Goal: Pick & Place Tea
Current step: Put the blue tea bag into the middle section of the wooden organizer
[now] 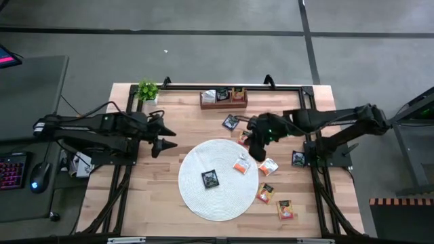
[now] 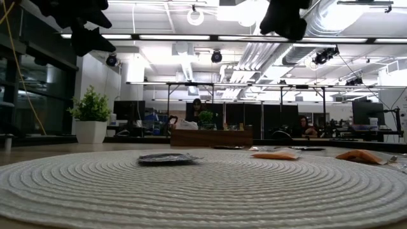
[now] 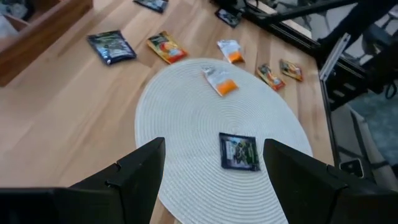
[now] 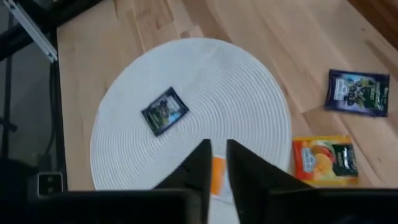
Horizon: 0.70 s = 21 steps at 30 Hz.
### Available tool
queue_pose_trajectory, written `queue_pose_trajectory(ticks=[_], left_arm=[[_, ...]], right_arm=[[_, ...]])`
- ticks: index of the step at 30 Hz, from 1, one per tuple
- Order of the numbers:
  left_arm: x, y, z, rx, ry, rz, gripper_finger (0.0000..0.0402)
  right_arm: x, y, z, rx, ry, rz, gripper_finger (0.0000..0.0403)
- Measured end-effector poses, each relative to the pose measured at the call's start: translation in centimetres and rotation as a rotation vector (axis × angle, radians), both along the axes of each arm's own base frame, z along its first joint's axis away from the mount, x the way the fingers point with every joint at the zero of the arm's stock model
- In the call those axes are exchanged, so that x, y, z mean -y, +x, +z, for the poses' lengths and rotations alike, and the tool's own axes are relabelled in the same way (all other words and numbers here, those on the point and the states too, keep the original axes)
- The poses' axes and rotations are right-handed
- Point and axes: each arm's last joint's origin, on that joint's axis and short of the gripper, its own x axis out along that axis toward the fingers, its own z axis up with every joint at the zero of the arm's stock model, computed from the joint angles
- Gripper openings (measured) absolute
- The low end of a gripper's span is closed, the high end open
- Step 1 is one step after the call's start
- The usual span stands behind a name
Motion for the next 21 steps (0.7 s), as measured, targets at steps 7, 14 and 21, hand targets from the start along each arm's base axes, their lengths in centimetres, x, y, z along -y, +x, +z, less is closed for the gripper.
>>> queue_pose_trajectory(ticks=[7, 14, 21], left_arm=[[0.1, 1.2, -0.8, -0.056, 0.008, -0.056, 0.0271], [0.3, 3.2, -1.6, -0.075, -0.004, -0.094, 0.0271], [0.5, 5.3, -3.4, -0.161, -0.044, -0.148, 0.0271]], right_arm=[[-2.9, 1.0, -0.4, 0.061, -0.067, -0.079, 0.0003], [-5.7, 4.7, -3.3, 0.108, -0.053, -0.097, 0.0001], [-8.1, 7.8, -8.6, 0.027, 0.036, -0.131, 0.0001]])
